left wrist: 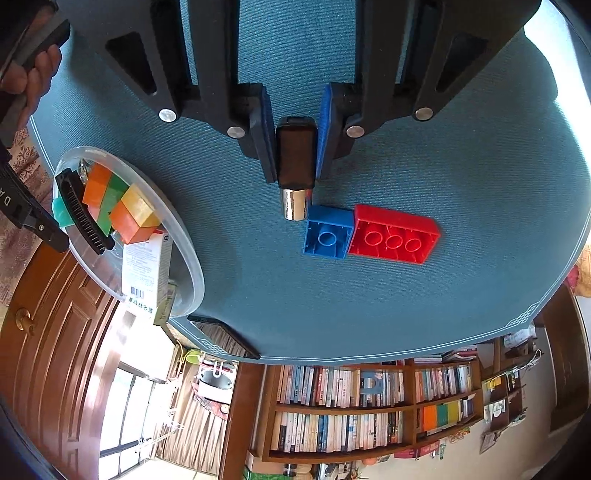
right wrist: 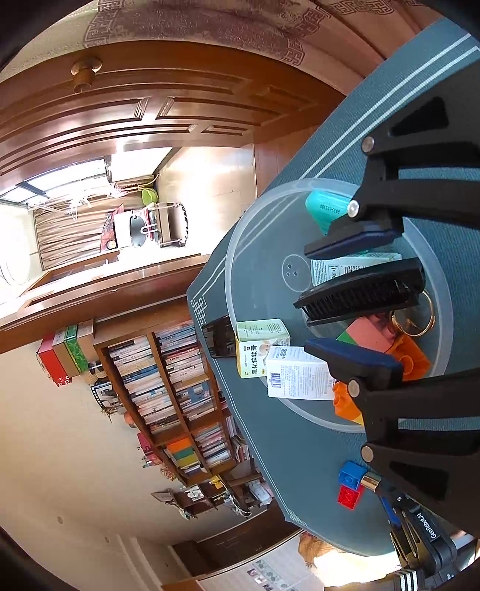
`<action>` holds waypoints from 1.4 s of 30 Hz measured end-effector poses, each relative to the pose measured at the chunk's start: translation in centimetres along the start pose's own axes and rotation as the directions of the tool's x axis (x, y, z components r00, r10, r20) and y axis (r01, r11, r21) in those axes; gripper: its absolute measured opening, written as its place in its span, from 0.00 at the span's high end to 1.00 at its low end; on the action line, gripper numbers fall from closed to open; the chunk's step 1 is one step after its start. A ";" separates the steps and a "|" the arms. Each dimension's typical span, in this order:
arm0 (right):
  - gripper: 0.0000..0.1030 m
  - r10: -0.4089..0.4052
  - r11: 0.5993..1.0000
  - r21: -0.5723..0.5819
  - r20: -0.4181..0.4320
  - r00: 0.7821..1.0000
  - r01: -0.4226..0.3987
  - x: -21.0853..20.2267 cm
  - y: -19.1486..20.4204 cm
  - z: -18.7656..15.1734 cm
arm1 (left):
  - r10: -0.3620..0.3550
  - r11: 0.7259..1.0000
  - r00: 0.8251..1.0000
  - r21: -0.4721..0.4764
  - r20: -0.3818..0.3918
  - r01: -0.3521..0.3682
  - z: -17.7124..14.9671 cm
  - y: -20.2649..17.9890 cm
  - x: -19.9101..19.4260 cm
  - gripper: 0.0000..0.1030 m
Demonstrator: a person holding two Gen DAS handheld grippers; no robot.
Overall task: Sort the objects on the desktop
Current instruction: 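Lower black brush into bowl with right tool while left tool regrasps brown bottle, then carry brown bottle into bowl and open left tool while right tool releases brush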
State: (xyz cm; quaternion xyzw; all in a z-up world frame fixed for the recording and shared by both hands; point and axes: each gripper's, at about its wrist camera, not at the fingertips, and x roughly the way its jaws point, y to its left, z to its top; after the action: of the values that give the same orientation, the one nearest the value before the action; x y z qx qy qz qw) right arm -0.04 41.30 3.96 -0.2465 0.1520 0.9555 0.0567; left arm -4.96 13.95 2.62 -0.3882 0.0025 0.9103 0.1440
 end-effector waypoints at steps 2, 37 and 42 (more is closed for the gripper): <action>0.51 -0.004 1.000 0.011 0.007 1.000 0.004 -0.1 -0.3 0.1 | -0.019 1.000 1.000 0.010 0.020 0.019 0.5 -0.8 -0.7 0.79; 0.32 -0.074 0.991 0.115 0.058 0.996 0.067 -0.9 -3.8 0.3 | -0.277 0.949 0.961 0.148 -0.021 0.277 5.6 -12.6 2.2 0.65; 0.24 -0.084 0.991 0.108 0.072 0.994 0.076 -1.1 -3.5 0.2 | -0.259 0.957 0.966 0.136 0.015 0.255 5.5 -11.8 1.5 0.52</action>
State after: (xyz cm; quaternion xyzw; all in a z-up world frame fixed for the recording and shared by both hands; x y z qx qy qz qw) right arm 1.44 44.68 3.74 -0.2123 0.1899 0.9518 0.1137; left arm -6.76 26.26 6.66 -0.3599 0.0101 0.8879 0.2864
